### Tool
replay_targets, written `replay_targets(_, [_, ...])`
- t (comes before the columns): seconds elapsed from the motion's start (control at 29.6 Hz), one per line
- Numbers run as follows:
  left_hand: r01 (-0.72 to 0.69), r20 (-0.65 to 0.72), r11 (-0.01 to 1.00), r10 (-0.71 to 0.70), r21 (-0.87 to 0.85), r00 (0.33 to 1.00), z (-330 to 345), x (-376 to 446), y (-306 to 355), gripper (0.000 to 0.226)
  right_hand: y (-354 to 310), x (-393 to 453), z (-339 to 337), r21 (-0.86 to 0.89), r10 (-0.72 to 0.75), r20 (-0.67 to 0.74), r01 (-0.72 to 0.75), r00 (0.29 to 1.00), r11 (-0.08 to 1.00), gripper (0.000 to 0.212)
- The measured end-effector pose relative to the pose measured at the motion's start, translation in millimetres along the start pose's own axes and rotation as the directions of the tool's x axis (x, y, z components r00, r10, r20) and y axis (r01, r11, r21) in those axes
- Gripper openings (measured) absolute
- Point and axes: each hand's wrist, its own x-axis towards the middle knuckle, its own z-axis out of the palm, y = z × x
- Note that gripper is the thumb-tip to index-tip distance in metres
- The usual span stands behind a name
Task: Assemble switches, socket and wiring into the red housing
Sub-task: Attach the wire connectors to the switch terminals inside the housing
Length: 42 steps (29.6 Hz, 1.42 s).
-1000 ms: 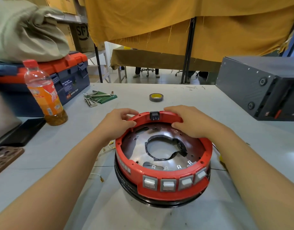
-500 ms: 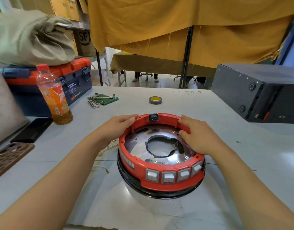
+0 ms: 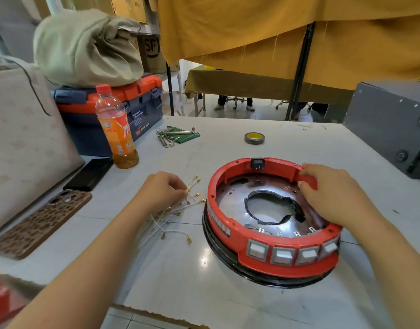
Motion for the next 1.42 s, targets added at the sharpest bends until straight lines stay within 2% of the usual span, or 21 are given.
replay_targets(0.17, [0.027,-0.047,0.999,-0.026,0.026,0.999,7,17,11,0.008,-6,16,-2,-0.084,-0.088,-0.025,0.086,0.996,0.993,0.008])
replay_targets(0.27, [0.04,-0.064,0.999,-0.041,-0.016,0.997,13,21,10,0.01,-12,27,-6,-0.037,-0.184,0.095,0.188,0.978,0.981,0.002])
replay_targets(0.37, [0.019,-0.08,0.995,-0.027,-0.095,0.996,18,21,5,0.011,-15,32,-3,0.035,-0.255,0.23,0.254,0.939,0.967,0.007])
replay_targets(0.54, [0.037,-0.044,0.987,-0.044,-0.155,0.998,16,21,-4,0.011,-7,33,7,-0.032,-0.203,0.187,0.213,0.961,0.977,0.034])
replay_targets(0.91, [0.058,-0.069,0.969,-0.077,-0.24,0.995,7,24,-15,0.017,0,30,3,0.019,-0.171,0.154,0.17,0.973,0.985,0.023])
replay_targets(1.01, [0.064,-0.067,0.975,-0.08,-0.212,0.995,1,25,-19,0.021,-1,29,5,0.023,-0.164,0.136,0.162,0.977,0.986,0.021])
replay_targets(1.22, [0.074,0.053,0.996,-0.071,-0.052,0.996,-5,22,-21,0.014,-3,28,7,0.017,-0.159,0.127,0.158,0.979,0.987,0.019])
replay_targets(1.35, [0.078,0.019,0.996,-0.077,-0.037,0.997,-6,24,-16,0.015,-5,27,7,0.013,-0.153,0.126,0.153,0.98,0.988,0.018])
replay_targets(1.42, [0.035,-0.013,0.999,-0.035,-0.023,0.999,-4,27,-8,0.011,-6,26,6,0.009,-0.156,0.127,0.156,0.98,0.988,0.019])
